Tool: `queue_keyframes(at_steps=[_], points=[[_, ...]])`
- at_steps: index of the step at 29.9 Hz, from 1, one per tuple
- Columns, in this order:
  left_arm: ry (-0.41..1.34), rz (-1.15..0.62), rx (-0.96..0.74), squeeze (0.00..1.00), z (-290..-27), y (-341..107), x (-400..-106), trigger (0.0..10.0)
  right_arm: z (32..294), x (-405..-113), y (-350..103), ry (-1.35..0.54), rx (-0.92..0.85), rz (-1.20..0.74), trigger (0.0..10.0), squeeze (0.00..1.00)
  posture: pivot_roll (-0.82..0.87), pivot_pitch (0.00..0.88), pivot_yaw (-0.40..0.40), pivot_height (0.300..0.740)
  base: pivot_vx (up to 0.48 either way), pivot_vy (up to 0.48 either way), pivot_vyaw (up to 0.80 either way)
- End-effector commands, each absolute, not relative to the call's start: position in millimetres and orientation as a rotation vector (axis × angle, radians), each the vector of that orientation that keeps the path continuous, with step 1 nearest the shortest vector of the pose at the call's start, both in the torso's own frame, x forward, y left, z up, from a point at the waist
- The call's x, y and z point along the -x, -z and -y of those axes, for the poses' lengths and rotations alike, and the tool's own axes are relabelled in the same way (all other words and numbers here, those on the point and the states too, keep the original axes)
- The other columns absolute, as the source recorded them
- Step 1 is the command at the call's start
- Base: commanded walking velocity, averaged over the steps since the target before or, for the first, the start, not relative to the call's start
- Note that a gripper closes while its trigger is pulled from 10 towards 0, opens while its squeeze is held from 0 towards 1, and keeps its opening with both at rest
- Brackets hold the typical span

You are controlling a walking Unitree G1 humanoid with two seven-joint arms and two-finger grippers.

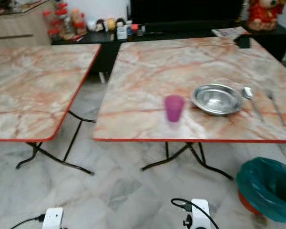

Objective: Setting the table

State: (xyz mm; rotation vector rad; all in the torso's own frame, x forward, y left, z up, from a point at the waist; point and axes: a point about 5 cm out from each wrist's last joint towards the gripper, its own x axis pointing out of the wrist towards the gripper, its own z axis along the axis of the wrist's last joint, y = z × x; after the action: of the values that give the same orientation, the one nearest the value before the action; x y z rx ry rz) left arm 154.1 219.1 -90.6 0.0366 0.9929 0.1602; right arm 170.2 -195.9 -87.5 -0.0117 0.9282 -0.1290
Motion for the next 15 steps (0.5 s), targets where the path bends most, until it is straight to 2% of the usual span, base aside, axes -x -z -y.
queue_keyframes(at_steps=[1, 15], points=[[-0.169, -1.01, -0.045, 0.0, -221.2, 91.7, -151.0, 10.0, 196.4, -171.1, 86.9, 0.132, 0.008, -0.923, 10.0, 0.0, 0.04, 0.043, 0.048, 0.714, 0.0, 0.48, 0.0], [-0.171, -1.012, -0.052, 0.0, -223.9, 91.0, -151.7, 10.0, 192.6, -171.5, 87.1, 0.137, -0.007, -0.916, 10.0, 0.0, 0.04, 0.041, 0.059, 0.714, 0.0, 0.48, 0.0]])
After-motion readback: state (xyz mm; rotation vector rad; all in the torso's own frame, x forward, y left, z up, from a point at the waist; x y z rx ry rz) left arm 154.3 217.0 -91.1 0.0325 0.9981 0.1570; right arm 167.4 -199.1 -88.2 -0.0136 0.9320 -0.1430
